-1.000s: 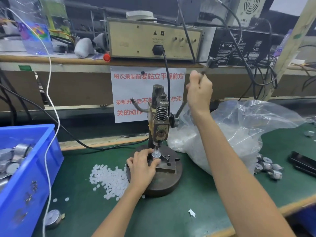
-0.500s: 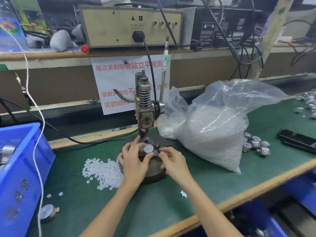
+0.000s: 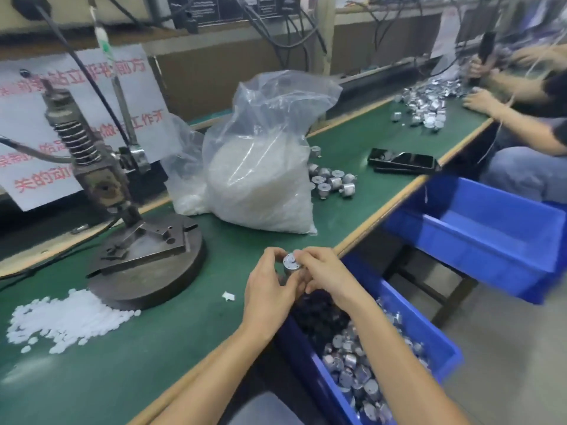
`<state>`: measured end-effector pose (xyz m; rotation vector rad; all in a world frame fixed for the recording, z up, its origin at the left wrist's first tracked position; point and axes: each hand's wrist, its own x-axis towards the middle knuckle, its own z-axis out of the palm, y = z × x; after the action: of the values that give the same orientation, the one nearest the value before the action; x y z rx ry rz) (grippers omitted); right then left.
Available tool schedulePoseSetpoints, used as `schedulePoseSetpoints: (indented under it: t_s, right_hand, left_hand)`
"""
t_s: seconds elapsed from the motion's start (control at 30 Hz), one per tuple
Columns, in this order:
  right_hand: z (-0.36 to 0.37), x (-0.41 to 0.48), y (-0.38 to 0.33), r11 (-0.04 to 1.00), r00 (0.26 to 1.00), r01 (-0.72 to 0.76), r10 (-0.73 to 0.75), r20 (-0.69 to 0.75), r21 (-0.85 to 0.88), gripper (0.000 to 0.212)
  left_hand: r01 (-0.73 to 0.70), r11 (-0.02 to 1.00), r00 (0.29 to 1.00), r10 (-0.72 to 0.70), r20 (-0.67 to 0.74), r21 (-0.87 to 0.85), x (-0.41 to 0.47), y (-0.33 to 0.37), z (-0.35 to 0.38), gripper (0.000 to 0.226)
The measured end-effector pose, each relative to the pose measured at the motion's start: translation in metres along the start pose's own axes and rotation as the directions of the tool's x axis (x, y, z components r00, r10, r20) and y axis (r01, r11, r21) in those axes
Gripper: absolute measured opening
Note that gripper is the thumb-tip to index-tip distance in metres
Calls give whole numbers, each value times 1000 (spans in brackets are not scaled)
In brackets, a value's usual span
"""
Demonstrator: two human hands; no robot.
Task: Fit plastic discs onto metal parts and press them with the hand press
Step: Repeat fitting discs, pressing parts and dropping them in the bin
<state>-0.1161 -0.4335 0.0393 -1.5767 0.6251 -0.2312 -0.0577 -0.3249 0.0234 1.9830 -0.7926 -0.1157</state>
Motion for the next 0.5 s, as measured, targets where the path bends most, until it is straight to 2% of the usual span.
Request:
schedulePoseSetpoints:
  t_s: [0.17,0.23,0.33,0.4,0.47,0.5]
  right_hand:
    - [-69,-30,52,992,986,-128,126,-107,-5,26]
    - [-85,-32,84,974,959,-225,221,-175,-2,24]
    - [-102,-29,141,915,872,-403,393,-292,29,23]
    - [-107,-25,178,863,811,-502,446,-378,-57,23]
    - [-108,-22,202,805,788,-555,427,-442,-212,8]
    - [-107,-20,209,791,787,-557,406,-464,-252,18]
  left_hand:
    - [-57,995,990,45,135,86,-33,16,66,19]
    - [-2,993,983,-20,185,119,-43,13,84,14]
    - [92,983,970,-124,209,156,-49,2,96,5]
    - [138,977,963,-171,211,162,-50,-4,97,8]
    - [139,976,961,-174,215,168,-48,-9,96,13]
    - [131,977,962,-167,218,168,-47,-11,95,14]
